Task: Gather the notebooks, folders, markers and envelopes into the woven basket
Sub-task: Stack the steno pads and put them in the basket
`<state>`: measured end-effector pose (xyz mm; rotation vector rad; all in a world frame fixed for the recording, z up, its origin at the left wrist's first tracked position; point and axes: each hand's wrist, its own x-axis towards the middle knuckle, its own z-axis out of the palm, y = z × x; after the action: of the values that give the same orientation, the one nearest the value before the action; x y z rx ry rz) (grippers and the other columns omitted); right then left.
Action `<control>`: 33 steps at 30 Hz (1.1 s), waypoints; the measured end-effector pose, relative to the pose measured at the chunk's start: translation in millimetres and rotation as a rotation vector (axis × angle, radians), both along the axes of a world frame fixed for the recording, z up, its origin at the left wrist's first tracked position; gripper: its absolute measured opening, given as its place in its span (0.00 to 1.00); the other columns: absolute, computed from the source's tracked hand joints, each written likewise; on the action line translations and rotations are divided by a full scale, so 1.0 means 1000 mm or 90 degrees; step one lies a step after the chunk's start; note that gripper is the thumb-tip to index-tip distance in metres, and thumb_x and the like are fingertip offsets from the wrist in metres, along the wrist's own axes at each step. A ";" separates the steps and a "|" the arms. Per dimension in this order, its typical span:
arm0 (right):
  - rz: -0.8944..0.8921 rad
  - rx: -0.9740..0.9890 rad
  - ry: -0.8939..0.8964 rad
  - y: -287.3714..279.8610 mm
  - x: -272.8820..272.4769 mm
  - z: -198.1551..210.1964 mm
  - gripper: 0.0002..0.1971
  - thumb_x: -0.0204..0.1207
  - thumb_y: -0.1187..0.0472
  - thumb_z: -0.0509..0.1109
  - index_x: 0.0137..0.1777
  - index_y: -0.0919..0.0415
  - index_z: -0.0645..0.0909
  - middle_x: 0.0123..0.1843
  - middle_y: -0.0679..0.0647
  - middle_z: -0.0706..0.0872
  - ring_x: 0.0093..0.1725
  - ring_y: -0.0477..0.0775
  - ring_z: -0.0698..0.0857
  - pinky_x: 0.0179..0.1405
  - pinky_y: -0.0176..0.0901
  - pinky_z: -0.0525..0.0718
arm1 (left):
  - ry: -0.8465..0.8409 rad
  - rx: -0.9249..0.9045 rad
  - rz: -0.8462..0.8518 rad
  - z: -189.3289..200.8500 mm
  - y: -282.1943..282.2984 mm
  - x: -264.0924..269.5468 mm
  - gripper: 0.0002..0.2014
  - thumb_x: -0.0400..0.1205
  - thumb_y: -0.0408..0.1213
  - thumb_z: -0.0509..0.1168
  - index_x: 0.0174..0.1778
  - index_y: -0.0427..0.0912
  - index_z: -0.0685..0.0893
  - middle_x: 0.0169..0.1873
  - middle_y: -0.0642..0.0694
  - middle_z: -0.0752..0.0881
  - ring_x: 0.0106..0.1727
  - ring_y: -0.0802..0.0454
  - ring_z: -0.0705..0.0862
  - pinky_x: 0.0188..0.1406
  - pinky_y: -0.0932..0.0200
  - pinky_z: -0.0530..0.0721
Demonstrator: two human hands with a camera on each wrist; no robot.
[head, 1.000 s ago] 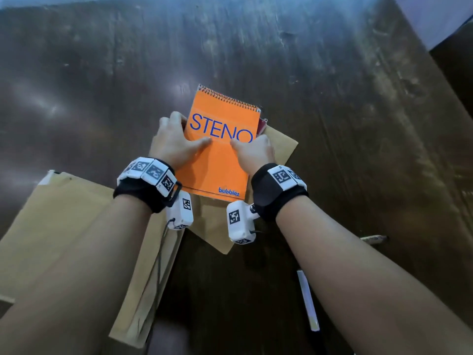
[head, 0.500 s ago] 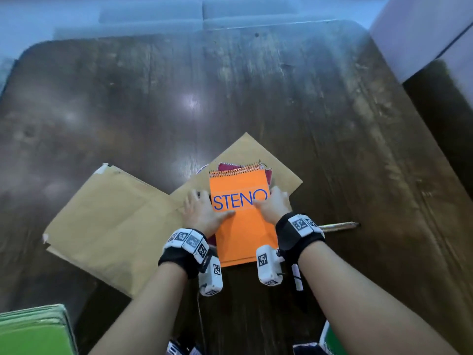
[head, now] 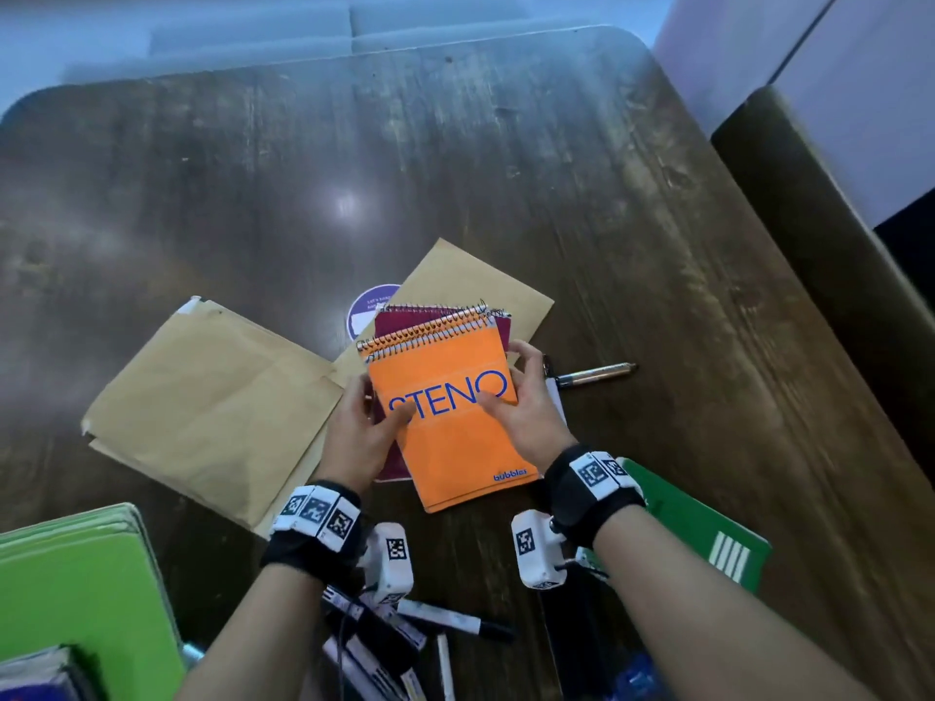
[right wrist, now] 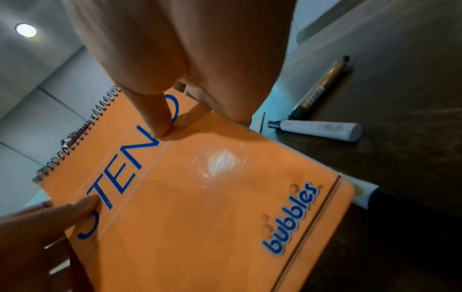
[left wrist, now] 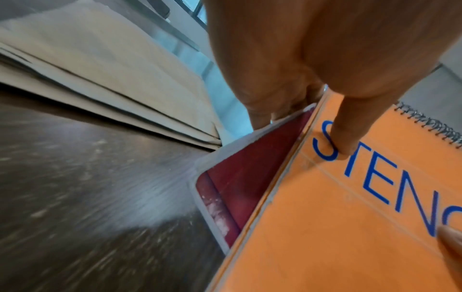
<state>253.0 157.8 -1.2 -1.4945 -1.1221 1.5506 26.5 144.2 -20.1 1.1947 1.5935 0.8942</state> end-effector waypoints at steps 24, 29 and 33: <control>0.116 0.128 -0.047 -0.071 0.029 0.005 0.11 0.76 0.83 0.68 0.57 0.82 0.74 0.43 0.53 0.80 0.38 0.29 0.80 0.39 0.22 0.76 | 0.039 0.059 -0.083 0.011 -0.088 0.027 0.15 0.73 0.36 0.79 0.50 0.53 0.84 0.47 0.53 0.89 0.50 0.53 0.88 0.54 0.44 0.88; 0.082 0.095 -0.132 -0.079 0.022 -0.009 0.22 0.76 0.76 0.70 0.70 0.66 0.78 0.60 0.58 0.87 0.52 0.32 0.85 0.53 0.28 0.81 | -0.070 -0.007 0.001 0.007 -0.097 0.036 0.14 0.73 0.40 0.80 0.53 0.48 0.89 0.46 0.56 0.93 0.50 0.60 0.90 0.59 0.48 0.88; 0.082 0.090 -0.136 -0.087 0.022 -0.009 0.21 0.79 0.73 0.68 0.70 0.61 0.74 0.60 0.54 0.86 0.57 0.45 0.87 0.57 0.40 0.86 | -0.115 -0.040 -0.006 0.007 -0.097 0.036 0.19 0.72 0.44 0.78 0.58 0.44 0.87 0.49 0.54 0.92 0.51 0.60 0.90 0.58 0.48 0.88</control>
<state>275.5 70.6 -9.9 -1.5431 -1.4457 1.3866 62.1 46.9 -13.2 1.0467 1.4590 0.9139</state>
